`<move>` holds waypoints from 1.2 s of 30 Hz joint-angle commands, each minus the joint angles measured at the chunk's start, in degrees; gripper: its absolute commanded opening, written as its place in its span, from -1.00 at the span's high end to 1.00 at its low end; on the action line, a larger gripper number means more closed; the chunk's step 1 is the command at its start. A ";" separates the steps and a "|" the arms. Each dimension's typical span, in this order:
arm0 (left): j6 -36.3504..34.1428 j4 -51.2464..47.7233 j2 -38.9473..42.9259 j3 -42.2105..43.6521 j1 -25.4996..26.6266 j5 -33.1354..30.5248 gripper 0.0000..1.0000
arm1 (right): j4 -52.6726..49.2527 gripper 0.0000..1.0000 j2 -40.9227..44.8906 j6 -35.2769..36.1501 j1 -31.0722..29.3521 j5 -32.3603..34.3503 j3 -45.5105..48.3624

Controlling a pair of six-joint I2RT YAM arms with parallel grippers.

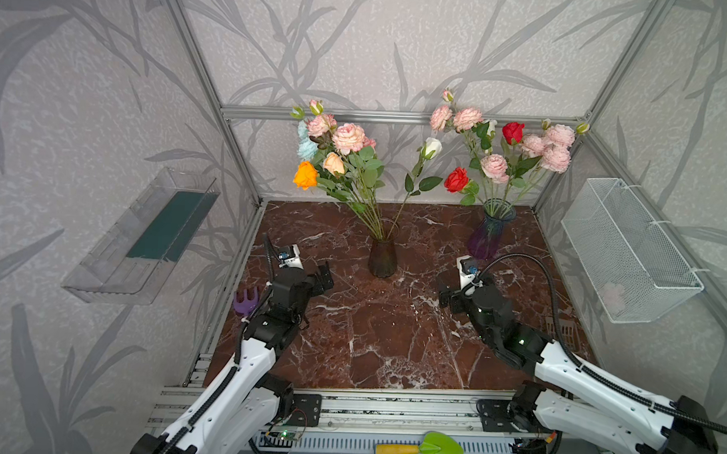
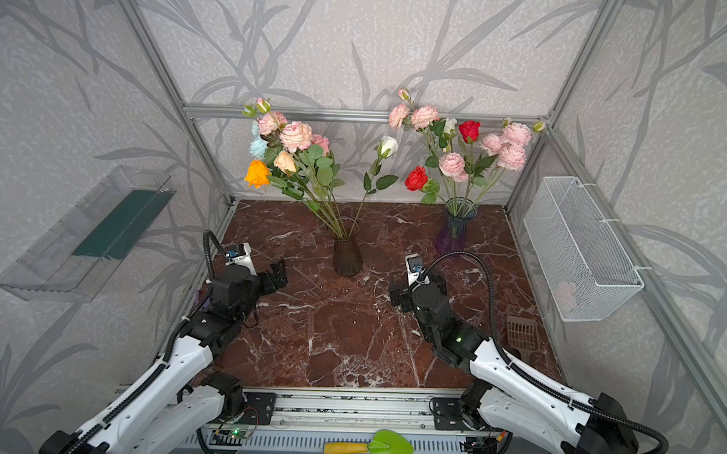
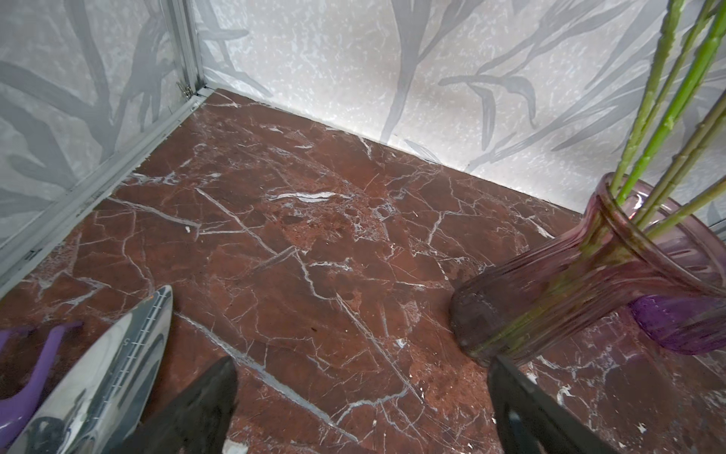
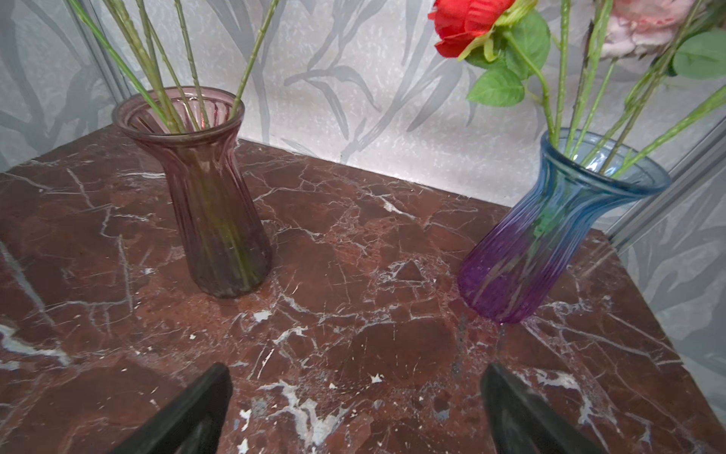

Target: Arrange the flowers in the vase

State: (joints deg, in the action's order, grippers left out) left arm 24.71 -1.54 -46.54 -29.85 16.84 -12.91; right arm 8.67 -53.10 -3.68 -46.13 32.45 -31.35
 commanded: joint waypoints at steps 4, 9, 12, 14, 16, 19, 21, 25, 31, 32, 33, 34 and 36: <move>-11.90 17.38 1.13 8.44 0.30 -1.59 -0.98 | 28.97 -0.98 -3.64 15.54 0.85 2.40 7.48; -19.59 33.13 0.52 17.49 0.30 -4.06 -0.98 | 34.16 -0.98 -8.59 18.39 2.73 1.05 8.18; -25.18 35.61 -0.74 18.11 0.22 -6.40 -0.98 | 39.69 -0.98 -11.17 21.26 4.20 0.08 9.79; -27.05 35.83 -2.97 17.66 0.21 -7.80 -0.98 | 41.39 -0.98 -12.89 22.37 5.50 -1.16 10.40; -31.64 39.85 -6.89 18.36 0.08 -7.06 -0.98 | 43.87 -0.98 -14.85 23.57 6.83 -1.96 11.17; -34.03 49.01 -16.43 18.70 -0.38 -11.93 -0.98 | 45.22 -0.98 -17.09 26.91 9.58 -3.47 12.52; -35.44 56.71 -24.03 18.62 -1.39 -13.16 -0.98 | 48.09 -0.98 -19.23 29.24 12.29 -7.25 14.44; -37.18 72.29 -37.80 18.08 -2.44 -14.33 -0.98 | 55.63 -0.98 -25.39 31.45 16.21 -10.40 17.09; -30.67 75.75 -43.12 17.22 -8.03 -9.84 -0.98 | 68.92 -0.98 -37.86 26.88 20.72 -10.36 19.78; -29.00 74.13 -42.93 16.99 -9.75 -6.91 -0.98 | 71.96 -0.98 -39.82 27.22 20.82 -9.92 20.01; -27.75 73.32 -43.51 16.74 -10.84 -5.41 -0.98 | 71.75 -0.98 -39.89 27.33 20.82 -9.54 19.51; -27.21 73.38 -45.01 16.25 -11.39 -4.95 -0.98 | 71.92 -0.98 -40.06 26.64 21.06 -8.40 19.49; -28.05 73.87 -45.96 15.33 -11.51 -4.40 -0.98 | 71.93 -0.98 -39.60 24.36 22.21 -6.31 19.76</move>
State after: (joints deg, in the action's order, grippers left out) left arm -5.32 70.17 -91.68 -12.91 5.72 -21.26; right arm 71.99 -93.27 23.86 -24.88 23.62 -11.88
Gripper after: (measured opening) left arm 0.992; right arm 0.991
